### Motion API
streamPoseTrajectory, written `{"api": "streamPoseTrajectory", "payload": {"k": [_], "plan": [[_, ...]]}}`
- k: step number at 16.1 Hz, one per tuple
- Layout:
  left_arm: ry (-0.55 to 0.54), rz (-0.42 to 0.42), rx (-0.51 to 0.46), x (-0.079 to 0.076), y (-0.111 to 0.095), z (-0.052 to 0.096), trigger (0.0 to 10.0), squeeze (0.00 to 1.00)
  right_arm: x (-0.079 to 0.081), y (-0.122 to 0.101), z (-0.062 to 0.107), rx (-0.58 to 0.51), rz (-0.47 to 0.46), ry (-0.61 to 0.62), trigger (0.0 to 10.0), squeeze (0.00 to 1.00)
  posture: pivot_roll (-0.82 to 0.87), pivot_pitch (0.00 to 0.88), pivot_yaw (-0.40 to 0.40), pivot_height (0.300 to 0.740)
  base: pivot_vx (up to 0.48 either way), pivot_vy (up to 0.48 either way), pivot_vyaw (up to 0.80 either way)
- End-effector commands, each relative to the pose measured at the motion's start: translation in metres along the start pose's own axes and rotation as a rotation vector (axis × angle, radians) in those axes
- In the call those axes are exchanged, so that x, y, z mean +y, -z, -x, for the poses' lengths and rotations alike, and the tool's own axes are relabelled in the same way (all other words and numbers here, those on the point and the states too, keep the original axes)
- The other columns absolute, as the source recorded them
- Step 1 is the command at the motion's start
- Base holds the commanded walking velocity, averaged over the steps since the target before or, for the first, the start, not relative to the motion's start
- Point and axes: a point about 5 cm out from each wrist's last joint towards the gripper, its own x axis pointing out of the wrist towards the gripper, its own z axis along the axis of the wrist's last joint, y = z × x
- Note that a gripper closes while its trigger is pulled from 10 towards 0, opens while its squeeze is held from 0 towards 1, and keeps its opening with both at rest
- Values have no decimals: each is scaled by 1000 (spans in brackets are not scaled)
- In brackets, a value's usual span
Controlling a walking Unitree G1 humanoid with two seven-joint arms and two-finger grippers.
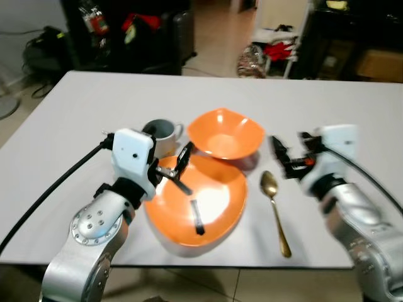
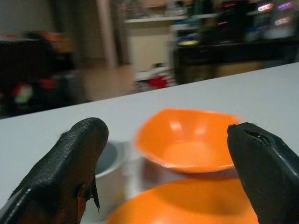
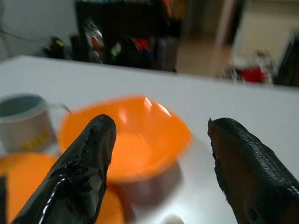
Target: Setting the table
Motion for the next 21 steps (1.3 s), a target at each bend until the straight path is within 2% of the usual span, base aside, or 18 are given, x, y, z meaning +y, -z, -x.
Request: {"api": "streamPoseTrajectory", "payload": {"k": [1,4,6,7,11,13,17,21], "plan": [[-38,-39,12,3,0,3,10000,0,6,-6,2,-49,13,1,10000,0,-43,0,7,740,0,0,800],[-118,-29,9,8,2,6,10000,0,14,2,5,-79,19,-27,10000,0,-43,5,12,740,0,0,800],[-208,-6,22,13,5,3,10000,0,15,3,7,-95,37,-32,10000,0,-44,11,16,740,0,0,800],[-218,-11,40,13,8,1,10000,0,15,3,7,-98,38,-37,10000,0,-44,12,14,740,0,0,800],[-214,-12,44,13,9,-2,10000,0,16,5,4,-104,38,-54,10000,0,-44,15,17,740,0,0,800],[-230,-5,49,16,11,-3,10000,0,25,8,4,-96,-46,-120,10000,0,-44,15,22,740,0,0,800],[-206,-10,42,14,11,-4,10000,0,24,15,3,-76,-90,-107,10000,0,-39,10,24,740,0,0,800],[-206,-7,37,14,10,-4,10000,0,22,15,1,-79,-97,-110,10000,0,-35,9,16,740,0,337,800]]}}
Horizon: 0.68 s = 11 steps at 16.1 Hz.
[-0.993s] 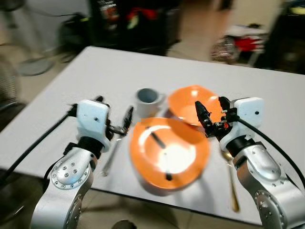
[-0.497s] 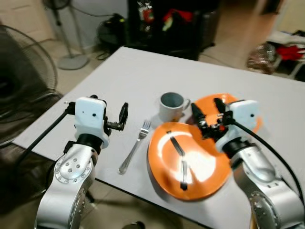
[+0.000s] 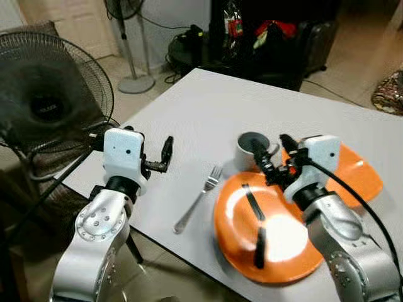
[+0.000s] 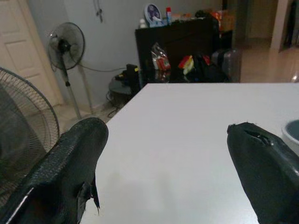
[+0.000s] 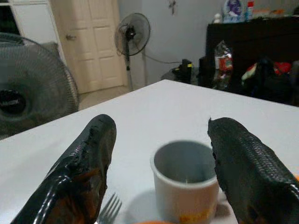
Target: Setting the table
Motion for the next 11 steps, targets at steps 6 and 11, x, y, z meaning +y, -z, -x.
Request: {"api": "streamPoseTrajectory", "payload": {"k": [6,11], "plan": [[-23,-23,6,8,0,1,10000,0,4,2,-3,-6,-33,-17,10000,0,-30,6,21,740,0,357,800],[-19,-30,5,9,0,-1,10000,0,3,2,-3,-15,-106,-12,10000,0,-26,5,23,740,0,356,160]]}}
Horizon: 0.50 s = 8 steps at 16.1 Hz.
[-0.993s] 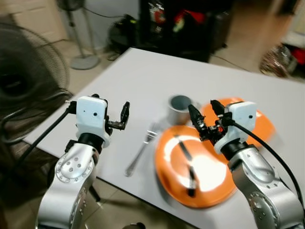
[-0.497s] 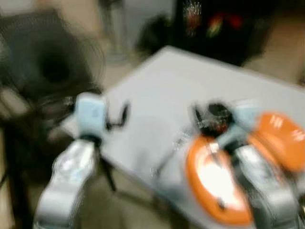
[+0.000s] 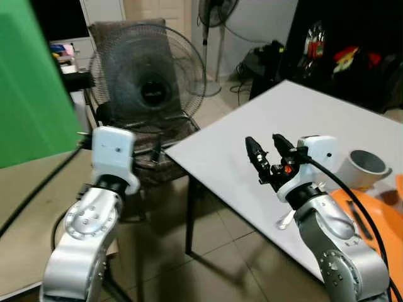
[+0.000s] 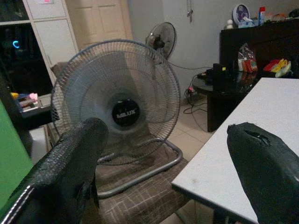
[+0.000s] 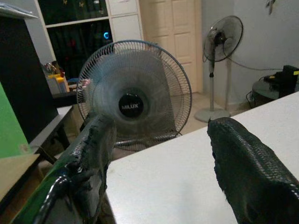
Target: Setting the table
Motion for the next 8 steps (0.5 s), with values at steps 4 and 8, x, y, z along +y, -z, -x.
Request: {"api": "streamPoseTrajectory", "payload": {"k": [4,8], "plan": [[20,-3,-7,-5,-3,-2,10000,0,-5,1,2,13,1,20,10000,0,-24,8,21,740,0,356,0],[24,-8,-7,-5,-2,-2,10000,0,-7,2,3,21,8,27,10000,0,-26,10,21,740,0,362,0]]}}
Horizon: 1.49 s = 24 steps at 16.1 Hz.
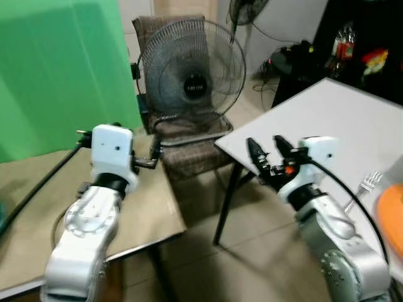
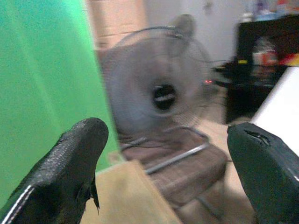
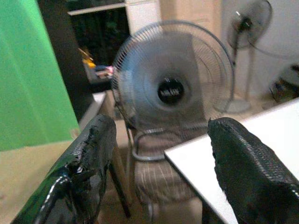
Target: Setting the table
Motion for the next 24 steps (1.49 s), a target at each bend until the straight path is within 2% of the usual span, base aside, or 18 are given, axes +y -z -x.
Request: {"api": "streamPoseTrajectory", "payload": {"k": [1,15,16,18,20,21,23,24], "plan": [[-9,-20,-4,3,-2,0,10000,0,0,-1,0,-2,1,2,10000,0,-26,10,20,740,0,356,0],[4,-32,-11,3,-3,0,10000,0,-2,5,0,12,-11,11,10000,0,-13,1,20,740,0,358,0],[6,-32,-16,3,-4,0,10000,0,-3,5,0,10,-13,14,10000,0,-13,1,20,740,0,0,0],[20,-96,-46,1,-10,-1,10000,0,-3,5,0,8,-14,16,10000,0,-12,0,21,740,0,-240,0],[14,-86,-48,1,-10,0,10000,0,-3,6,1,10,-8,5,10000,0,-11,0,19,740,0,-480,0],[17,-94,-48,1,-10,0,10000,0,-1,5,1,13,30,-23,10000,0,-11,0,19,740,0,-480,0],[14,-76,-28,1,-8,0,10000,0,1,6,1,18,51,-44,10000,0,-11,0,14,740,0,-480,609],[-3,-12,-22,2,-6,0,10000,0,4,6,0,22,77,-74,10000,0,-12,0,13,740,0,480,800]]}}
